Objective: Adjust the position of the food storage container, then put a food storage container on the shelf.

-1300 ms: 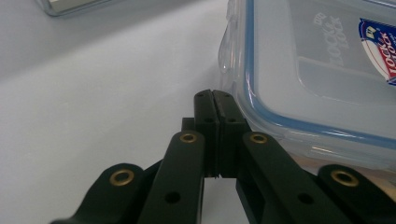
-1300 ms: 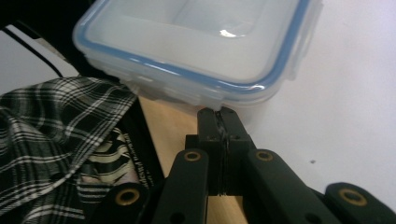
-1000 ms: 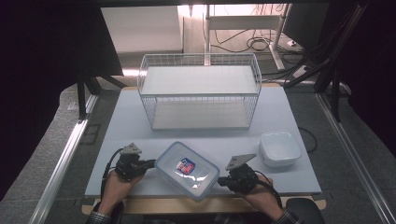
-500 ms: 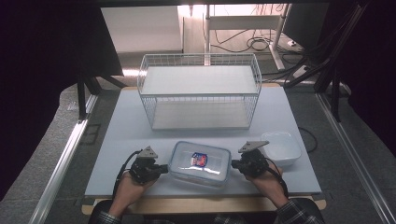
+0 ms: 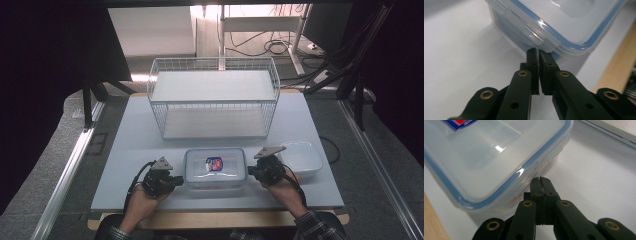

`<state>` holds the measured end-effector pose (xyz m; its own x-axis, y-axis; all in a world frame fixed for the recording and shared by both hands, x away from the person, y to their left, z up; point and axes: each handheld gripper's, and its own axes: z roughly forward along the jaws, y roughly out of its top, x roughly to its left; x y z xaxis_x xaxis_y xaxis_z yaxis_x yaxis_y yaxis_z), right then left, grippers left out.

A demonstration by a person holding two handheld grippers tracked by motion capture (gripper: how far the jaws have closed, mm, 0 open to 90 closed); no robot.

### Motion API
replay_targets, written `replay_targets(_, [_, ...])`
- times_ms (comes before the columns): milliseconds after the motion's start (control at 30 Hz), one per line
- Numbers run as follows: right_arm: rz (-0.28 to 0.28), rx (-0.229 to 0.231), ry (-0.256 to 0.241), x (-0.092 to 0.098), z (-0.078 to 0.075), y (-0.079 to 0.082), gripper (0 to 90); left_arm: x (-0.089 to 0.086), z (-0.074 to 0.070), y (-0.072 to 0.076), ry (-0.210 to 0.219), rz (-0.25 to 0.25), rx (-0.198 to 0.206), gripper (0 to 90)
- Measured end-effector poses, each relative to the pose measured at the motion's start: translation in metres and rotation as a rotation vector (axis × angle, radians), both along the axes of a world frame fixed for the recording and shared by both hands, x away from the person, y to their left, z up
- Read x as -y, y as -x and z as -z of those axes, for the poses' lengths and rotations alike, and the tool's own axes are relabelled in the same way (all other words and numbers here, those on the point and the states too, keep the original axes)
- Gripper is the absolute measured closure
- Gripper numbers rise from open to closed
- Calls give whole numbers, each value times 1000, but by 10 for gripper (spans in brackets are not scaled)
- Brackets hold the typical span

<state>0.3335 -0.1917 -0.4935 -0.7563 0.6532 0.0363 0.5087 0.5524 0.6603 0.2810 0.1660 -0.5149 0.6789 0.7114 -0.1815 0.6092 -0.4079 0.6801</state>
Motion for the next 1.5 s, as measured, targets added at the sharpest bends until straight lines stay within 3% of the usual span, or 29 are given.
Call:
replay_targets(200, [-12, 2, 0, -1, 0, 4, 892, -2, 1, -9, -9, -22, 4, 882])
replay_targets(300, [-21, -3, -7, 1, -1, 5, 874, -8, 1, -9, 5, -39, -4, 814])
replay_targets(400, [-12, 24, -14, 7, -6, 9, 828, -20, -4, -4, 26, -79, 26, 781])
replay_targets(567, [-12, 85, -46, 18, -14, 17, 703, -35, -7, 6, 57, -113, 73, 587])
replay_targets(600, [-7, 97, -60, 22, -15, 19, 624, -37, -8, 8, 62, -109, 85, 509])
replay_targets(633, [-7, 97, -60, 22, -15, 19, 624, -37, -8, 8, 62, -109, 85, 457])
replay_targets(667, [4, 107, -73, 24, -17, 19, 531, -37, -8, 9, 59, -106, 97, 418])
replay_targets(700, [4, 107, -73, 24, -17, 19, 531, -37, -8, 10, 53, -110, 106, 418])
replay_targets(800, [11, 112, -96, 27, -18, 18, 346, -37, -8, 12, 56, -113, 121, 271])
replay_targets(833, [11, 112, -96, 27, -18, 18, 346, -37, -8, 13, 56, -114, 124, 271])
replay_targets(867, [3, 111, -98, 28, -16, 17, 278, -36, -7, 14, 40, -134, 130, 178])
replay_targets(933, [-9, 100, -87, 27, -15, 17, 260, -36, -7, 14, 31, -143, 126, 137])
replay_targets(1067, [-19, 106, -81, 25, -14, 19, 229, -38, -5, 15, 26, -159, 112, 89])
replay_targets(1267, [-21, 100, -120, 25, -15, 17, 137, -38, -3, 15, -1, -155, 158, 77])
replay_targets(1400, [-22, 111, -126, 24, -16, 16, 87, -41, -2, 11, 28, -141, 141, 97])
replay_targets(1500, [-17, 118, -125, 22, -16, 16, 54, -40, 0, 9, 30, -132, 152, 91])
